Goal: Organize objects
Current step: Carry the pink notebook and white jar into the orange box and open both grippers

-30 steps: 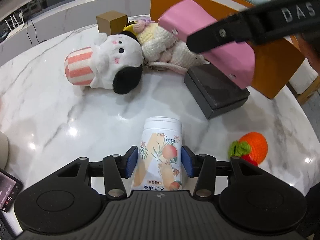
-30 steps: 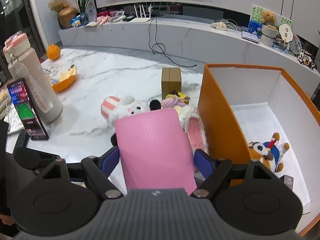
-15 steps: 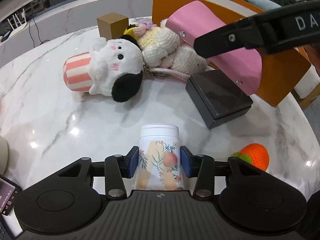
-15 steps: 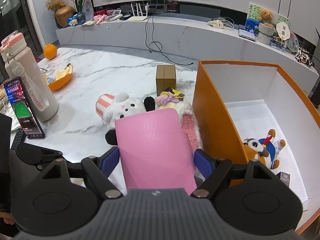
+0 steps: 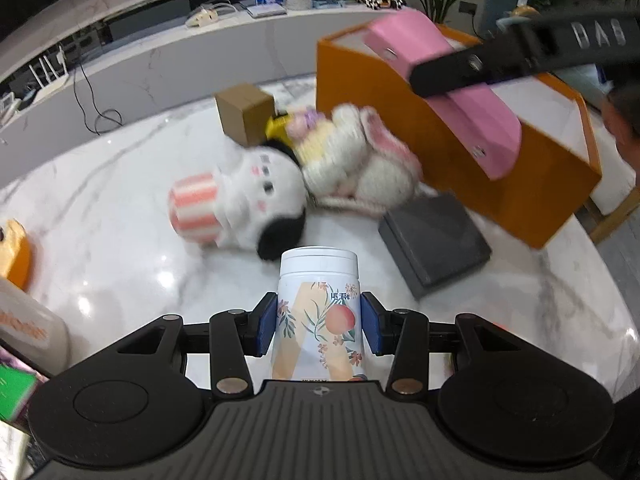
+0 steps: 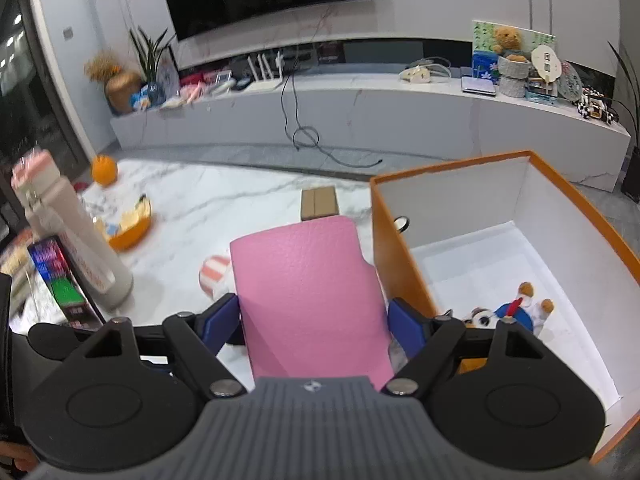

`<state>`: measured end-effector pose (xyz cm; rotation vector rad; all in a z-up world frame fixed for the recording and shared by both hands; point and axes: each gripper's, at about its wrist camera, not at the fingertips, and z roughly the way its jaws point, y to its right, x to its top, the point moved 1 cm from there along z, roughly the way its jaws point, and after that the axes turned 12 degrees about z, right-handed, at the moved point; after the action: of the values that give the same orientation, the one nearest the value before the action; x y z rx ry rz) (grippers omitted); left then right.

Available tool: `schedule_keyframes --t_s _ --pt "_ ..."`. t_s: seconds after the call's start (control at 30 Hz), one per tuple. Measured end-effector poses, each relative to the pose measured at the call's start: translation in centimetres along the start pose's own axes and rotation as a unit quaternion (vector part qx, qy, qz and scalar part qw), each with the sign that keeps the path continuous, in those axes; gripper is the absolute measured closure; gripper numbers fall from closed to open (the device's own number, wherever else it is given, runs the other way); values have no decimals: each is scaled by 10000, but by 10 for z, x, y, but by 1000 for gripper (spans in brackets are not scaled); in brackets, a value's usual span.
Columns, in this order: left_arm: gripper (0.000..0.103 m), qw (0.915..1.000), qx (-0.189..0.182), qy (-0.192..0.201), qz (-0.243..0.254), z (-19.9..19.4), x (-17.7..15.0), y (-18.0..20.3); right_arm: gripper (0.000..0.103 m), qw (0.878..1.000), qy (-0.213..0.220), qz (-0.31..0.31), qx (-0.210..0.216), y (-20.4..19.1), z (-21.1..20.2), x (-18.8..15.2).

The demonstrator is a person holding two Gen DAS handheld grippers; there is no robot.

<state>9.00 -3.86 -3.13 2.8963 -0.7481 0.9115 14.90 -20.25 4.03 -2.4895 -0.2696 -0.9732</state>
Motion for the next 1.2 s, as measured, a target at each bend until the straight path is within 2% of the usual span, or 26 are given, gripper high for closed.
schedule_keyframes --t_s 0.37,0.63,0.83,1.2 --pt "52 9983 278 471 199 -27 82 11 21 9952 556 807 19 54 -35 21" --pt "52 9954 290 698 582 -25 140 44 21 9851 874 1430 -381 108 -50 28" --pt "52 9941 223 802 692 -8 167 62 21 9764 953 1812 -695 136 -51 28" --pt "52 9948 355 682 672 30 199 78 21 9695 998 2082 -828 157 -48 25"
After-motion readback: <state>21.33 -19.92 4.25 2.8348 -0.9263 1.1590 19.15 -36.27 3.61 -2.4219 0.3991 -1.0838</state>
